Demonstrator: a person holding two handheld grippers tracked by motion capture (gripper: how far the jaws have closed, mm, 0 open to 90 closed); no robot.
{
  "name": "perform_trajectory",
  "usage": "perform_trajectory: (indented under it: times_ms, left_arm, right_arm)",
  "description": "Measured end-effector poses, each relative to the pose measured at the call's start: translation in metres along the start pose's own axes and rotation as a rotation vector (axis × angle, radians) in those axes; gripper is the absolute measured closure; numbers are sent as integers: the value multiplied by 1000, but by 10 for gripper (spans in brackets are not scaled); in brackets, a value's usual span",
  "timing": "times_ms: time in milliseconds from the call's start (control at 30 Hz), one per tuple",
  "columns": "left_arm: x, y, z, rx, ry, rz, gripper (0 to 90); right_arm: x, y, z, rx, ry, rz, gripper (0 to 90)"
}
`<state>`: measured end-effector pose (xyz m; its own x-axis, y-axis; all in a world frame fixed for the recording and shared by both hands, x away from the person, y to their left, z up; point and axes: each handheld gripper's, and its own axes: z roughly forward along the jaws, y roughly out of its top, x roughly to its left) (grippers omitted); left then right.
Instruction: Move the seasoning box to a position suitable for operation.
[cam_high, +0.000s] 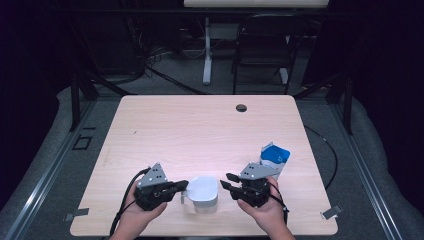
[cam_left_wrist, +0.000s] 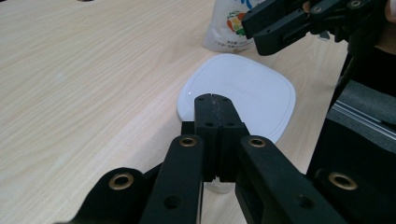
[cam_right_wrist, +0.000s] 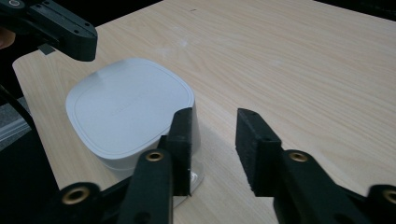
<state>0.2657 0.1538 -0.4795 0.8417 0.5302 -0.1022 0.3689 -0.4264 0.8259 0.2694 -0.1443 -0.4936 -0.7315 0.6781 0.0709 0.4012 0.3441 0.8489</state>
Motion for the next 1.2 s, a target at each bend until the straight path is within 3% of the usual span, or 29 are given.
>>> perform_trajectory:
  times_ms: [133, 300, 433, 800, 1200]
  left_arm:
    - [-1, 2, 3, 5, -4, 7, 900]
    - [-1, 2, 8, 24, 3, 12, 900]
    - [-2, 0, 11, 27, 6, 13, 900]
    - [-1, -2, 11, 10, -2, 10, 900]
    - [0, -3, 9, 10, 4, 6, 900]
  right_arm:
    - [0, 0, 1, -6, 14, 9, 558]
    - [1, 0, 1, -12, 12, 26, 544]
    - [3, 0, -2, -7, -9, 3, 620]
    - [3, -1, -6, 5, 2, -12, 895]
    - [7, -5, 1, 54, 28, -38, 900]
